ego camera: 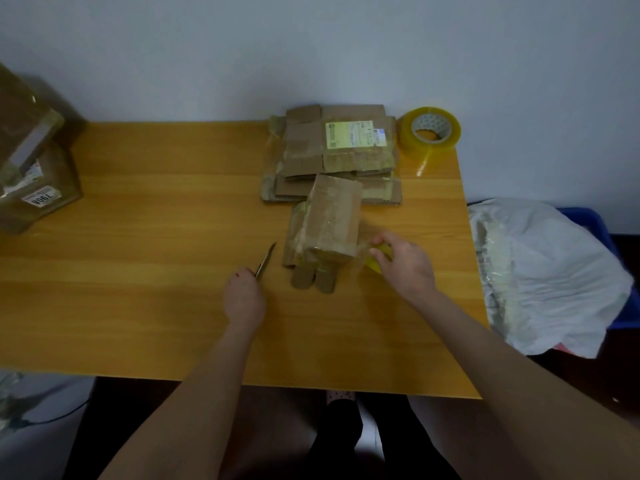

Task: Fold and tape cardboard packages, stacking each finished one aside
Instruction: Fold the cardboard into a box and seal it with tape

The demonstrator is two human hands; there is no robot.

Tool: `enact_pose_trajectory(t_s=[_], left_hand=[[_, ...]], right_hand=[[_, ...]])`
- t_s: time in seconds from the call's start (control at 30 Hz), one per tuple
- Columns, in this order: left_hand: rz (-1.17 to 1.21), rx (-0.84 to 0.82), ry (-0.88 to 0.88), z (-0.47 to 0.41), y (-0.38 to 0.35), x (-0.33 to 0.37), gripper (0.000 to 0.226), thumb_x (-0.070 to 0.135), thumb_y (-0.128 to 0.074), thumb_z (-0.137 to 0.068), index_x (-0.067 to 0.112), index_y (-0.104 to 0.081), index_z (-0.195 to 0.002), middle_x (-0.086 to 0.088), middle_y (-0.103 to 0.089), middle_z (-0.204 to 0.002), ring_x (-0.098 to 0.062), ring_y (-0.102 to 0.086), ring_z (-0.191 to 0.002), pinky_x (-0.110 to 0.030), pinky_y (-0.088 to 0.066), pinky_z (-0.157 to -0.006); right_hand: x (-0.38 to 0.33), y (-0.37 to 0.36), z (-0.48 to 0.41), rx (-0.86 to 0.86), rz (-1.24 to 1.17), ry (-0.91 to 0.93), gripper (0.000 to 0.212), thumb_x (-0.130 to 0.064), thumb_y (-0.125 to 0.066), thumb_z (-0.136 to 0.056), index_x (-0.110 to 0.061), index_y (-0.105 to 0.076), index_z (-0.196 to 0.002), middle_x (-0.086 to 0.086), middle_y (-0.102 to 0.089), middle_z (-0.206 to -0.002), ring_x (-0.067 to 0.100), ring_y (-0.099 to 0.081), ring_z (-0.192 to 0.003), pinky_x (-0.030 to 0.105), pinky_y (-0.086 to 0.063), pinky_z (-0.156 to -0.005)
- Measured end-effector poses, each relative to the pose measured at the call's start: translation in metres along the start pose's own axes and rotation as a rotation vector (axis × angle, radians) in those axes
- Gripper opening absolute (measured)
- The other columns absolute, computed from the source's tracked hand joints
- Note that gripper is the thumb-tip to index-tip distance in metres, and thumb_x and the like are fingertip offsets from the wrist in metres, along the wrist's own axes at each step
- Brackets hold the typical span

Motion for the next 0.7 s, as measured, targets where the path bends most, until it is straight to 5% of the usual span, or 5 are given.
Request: enact_pose_trajectory(t_s=[0.23,0.3,0.4,0.53,0.7], left_hand=[[0.505,0.297,-0.188,0.080,0.042,0.040,0.019,0.007,-0.047,-0.096,0.004,-0.052,-0.114,-0.003,-0.051,-0.102,-0.014,-0.053,-0.080,-0.019,-0.039,-0.063],[0.468,0.218,-0.385,0.110,0.047,0.059,0.022,0.011,-0.046,-0.097,0.009,-0.052,-0.118,0.000,-0.059,-0.098,-0.012,-0.057,-0.073,-0.020,-0.044,-0.058],[0.271,0.149,-0.590,0.132,0.033,0.085,0.042,0.007,-0.045,-0.097,0.012,-0.044,-0.138,-0.004,-0.058,-0.123,-0.020,-0.063,-0.091,-0.030,-0.053,-0.072],[0.261,0.195,-0.667,0.124,0.032,0.117,0.036,0.006,-0.045,-0.097,0.010,-0.049,-0.132,-0.007,-0.056,-0.121,-0.023,-0.060,-0.098,-0.030,-0.050,-0.074],[0.251,0.158,-0.571,0.100,0.030,0.143,0.020,0.011,-0.041,-0.100,0.009,-0.051,-0.117,-0.008,-0.057,-0.114,-0.025,-0.060,-0.092,-0.028,-0.045,-0.069]], right_hand=[[0.001,0.004,0.007,-0.088,-0.120,0.000,0.034,-0.020,-0.052,-0.091,-0.023,-0.057,-0.125,0.010,-0.067,-0.112,0.032,-0.059,-0.087,0.030,-0.038,-0.067],[0.003,0.006,0.009,-0.102,-0.097,-0.003,0.033,-0.023,-0.050,-0.095,-0.025,-0.053,-0.127,0.009,-0.066,-0.112,0.029,-0.058,-0.080,0.027,-0.036,-0.059],[0.006,0.010,0.013,-0.099,-0.056,-0.056,0.026,-0.028,-0.047,-0.098,-0.025,-0.050,-0.124,0.003,-0.059,-0.083,0.017,-0.045,-0.058,0.027,-0.026,-0.046],[0.009,0.006,0.018,-0.066,-0.038,-0.110,0.023,-0.033,-0.046,-0.099,-0.023,-0.049,-0.119,0.011,-0.065,-0.103,0.034,-0.062,-0.094,0.030,-0.037,-0.065],[0.008,0.005,0.019,-0.093,0.019,-0.077,0.025,-0.033,-0.045,-0.099,-0.026,-0.045,-0.124,0.009,-0.066,-0.107,0.032,-0.061,-0.094,0.034,-0.044,-0.066]])
Point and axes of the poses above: each hand's wrist, its own z-axis away from the middle knuckle, its own y-axis out of the back of the hand, x = y × z, the point moved 1 cm from there along -z, towards the middle knuckle
